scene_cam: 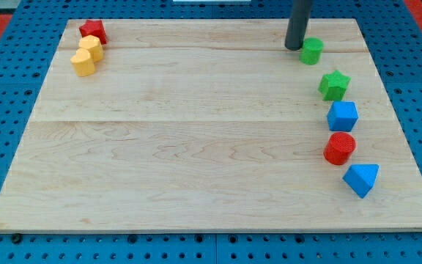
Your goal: Push the yellow heart right a bit
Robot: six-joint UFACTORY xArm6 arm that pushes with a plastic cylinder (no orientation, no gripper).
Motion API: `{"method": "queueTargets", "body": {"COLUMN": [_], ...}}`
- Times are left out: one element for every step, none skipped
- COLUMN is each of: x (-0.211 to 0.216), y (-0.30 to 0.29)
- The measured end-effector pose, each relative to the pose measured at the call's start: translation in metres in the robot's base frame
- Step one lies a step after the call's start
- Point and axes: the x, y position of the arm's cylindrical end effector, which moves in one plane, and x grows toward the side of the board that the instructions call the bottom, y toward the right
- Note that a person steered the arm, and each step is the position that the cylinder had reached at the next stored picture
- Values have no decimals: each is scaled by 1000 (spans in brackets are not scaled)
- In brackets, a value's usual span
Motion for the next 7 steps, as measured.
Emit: {"method": "queueTargets", "body": {"x": [6,7,13,17,56,84,103], "y": [13,32,31,-10,-98,-176,-276]}}
